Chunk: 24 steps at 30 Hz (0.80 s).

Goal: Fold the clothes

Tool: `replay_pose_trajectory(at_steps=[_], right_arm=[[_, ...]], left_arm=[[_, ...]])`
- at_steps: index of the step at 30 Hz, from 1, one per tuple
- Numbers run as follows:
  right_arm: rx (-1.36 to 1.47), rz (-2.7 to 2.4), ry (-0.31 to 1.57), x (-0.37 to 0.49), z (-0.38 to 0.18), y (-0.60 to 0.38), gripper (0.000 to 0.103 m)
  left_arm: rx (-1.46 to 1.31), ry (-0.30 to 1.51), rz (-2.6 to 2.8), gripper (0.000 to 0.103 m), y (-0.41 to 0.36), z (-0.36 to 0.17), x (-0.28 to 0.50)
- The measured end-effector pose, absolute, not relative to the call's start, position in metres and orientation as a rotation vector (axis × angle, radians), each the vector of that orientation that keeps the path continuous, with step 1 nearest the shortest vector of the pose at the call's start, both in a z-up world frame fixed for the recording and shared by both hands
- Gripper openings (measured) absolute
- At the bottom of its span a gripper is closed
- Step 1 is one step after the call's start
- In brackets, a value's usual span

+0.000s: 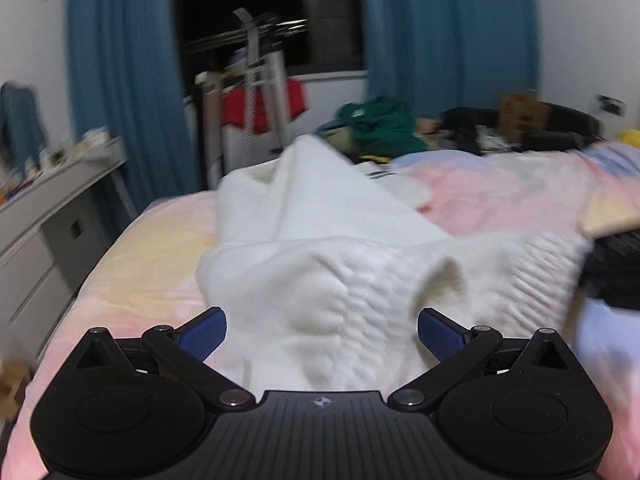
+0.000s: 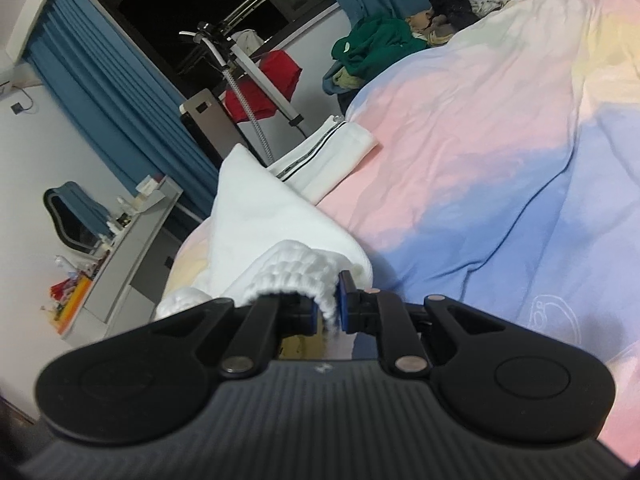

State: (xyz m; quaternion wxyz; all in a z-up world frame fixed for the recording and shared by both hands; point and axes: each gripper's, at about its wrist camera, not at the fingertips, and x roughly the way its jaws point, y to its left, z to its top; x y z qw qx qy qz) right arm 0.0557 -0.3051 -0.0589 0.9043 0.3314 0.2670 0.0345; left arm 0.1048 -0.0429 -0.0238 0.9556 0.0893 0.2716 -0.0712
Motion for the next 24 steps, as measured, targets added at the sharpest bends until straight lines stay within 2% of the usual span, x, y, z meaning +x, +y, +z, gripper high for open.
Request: replay_pose_trajectory(at_steps=[4, 8, 10, 12, 14, 15, 17, 19, 24], right_arm=[[0.640, 0.092, 0.535, 0.054, -0.053, -0.301, 0.013], [0.626, 0.080, 0.547, 0.053, -0.056, -0.303, 0.013], [0.610, 0.052, 0.570, 0.052, -0.061, -0.303, 0.013], [0.580, 0.009, 0.603, 0.052, -0.070, -0.301, 0.013], [0.564, -0.012, 0.642, 0.052, -0.080, -0.295, 0.013], [0.562, -0.013, 0.660, 0.050, -0.085, -0.291, 0.013], [0.560, -0.008, 0.685, 0.042, -0.093, -0.281, 0.013], [0.559, 0.006, 0.701, 0.031, -0.098, -0.270, 0.013], [0.694, 0.105, 0.624, -0.002, -0.085, -0.245, 0.011]], left_arm=[[0.076, 0.571, 0.015, 0.103, -0.033, -0.022, 0.124], [0.034, 0.496, 0.185, 0.102, -0.004, -0.019, 0.123], [-0.014, 0.478, 0.240, 0.099, 0.017, -0.016, 0.122], [-0.057, 0.484, 0.273, 0.085, 0.039, -0.013, 0.125], [-0.115, 0.522, 0.225, 0.062, 0.056, -0.012, 0.132], [-0.144, 0.542, 0.199, 0.056, 0.065, -0.012, 0.136], [-0.177, 0.582, 0.154, 0.029, 0.076, -0.011, 0.142], [-0.191, 0.604, 0.125, 0.011, 0.088, -0.007, 0.145], [-0.228, 0.529, 0.086, 0.010, 0.129, 0.024, 0.151]])
